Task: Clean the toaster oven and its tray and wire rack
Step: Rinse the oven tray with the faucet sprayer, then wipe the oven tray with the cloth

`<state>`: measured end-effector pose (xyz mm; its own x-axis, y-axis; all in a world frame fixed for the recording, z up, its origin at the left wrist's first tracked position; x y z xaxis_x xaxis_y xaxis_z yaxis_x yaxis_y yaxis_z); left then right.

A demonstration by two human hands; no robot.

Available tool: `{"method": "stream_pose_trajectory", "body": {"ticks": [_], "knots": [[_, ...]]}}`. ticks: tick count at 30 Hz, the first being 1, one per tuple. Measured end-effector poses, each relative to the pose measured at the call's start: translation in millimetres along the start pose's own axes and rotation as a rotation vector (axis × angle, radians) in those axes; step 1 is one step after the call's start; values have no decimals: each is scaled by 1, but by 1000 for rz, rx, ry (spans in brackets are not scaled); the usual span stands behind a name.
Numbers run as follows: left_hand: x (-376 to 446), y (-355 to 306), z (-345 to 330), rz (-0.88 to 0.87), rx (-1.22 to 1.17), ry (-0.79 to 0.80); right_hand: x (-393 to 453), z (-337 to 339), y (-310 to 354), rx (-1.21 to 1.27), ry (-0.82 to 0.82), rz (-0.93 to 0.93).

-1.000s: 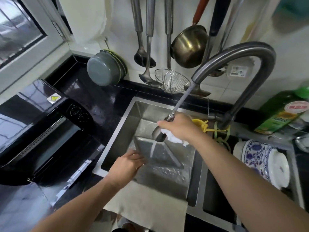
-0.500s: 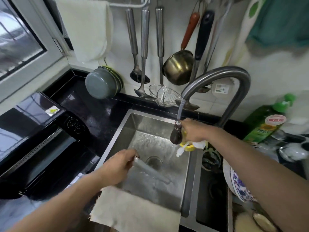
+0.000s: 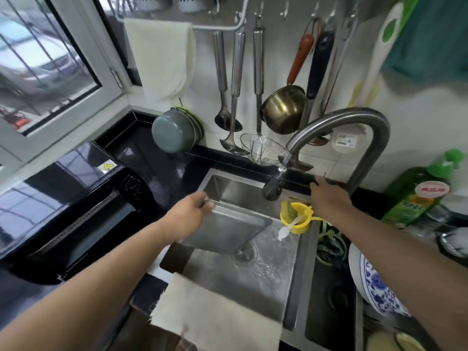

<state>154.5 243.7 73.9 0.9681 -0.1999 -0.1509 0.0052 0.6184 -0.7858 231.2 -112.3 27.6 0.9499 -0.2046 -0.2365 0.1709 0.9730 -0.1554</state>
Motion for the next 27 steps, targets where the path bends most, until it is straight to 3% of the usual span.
{"method": "stream_pose_trajectory", "body": {"ticks": [2, 4, 8, 12, 16, 18, 23, 25, 27], "knots": [[-10, 18, 3, 42, -64, -13, -17, -7, -3, 218, -78, 54], [-20, 40, 3, 105, -121, -56, -39, -21, -13, 533, -43, -68], [-28, 58, 2, 188, -282, -235, -103, -73, -5, 1284, 356, -360], [-34, 34, -2, 84, -351, -233, -164, -105, 17, 1601, 573, -536], [-68, -12, -19, -139, -178, -110, -197, -91, 51, 1894, 928, -556], [-90, -30, -27, -257, -64, -83, -201, -80, 53, 1919, 968, -572], [-127, -42, -28, -460, -34, -53, -218, -95, 40, 1527, 960, -537], [-127, -33, -29, -396, -79, -88, -225, -102, 45, 1392, 988, -448], [-127, -9, -30, -194, -188, -232, -230, -110, 53, 1304, 980, -439]]}}
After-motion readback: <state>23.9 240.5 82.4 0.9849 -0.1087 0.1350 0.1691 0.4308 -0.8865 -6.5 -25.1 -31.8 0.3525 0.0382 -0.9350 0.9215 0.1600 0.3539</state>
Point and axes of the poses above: each hand's wrist, its own x-axis towards the middle knuckle, its own z-axis out of the back of the hand, y = z × x, the point moved 9 cm from there along x, towards the middle knuckle, and after that the axes turned 9 degrees about -z, right-handed, at the moved point
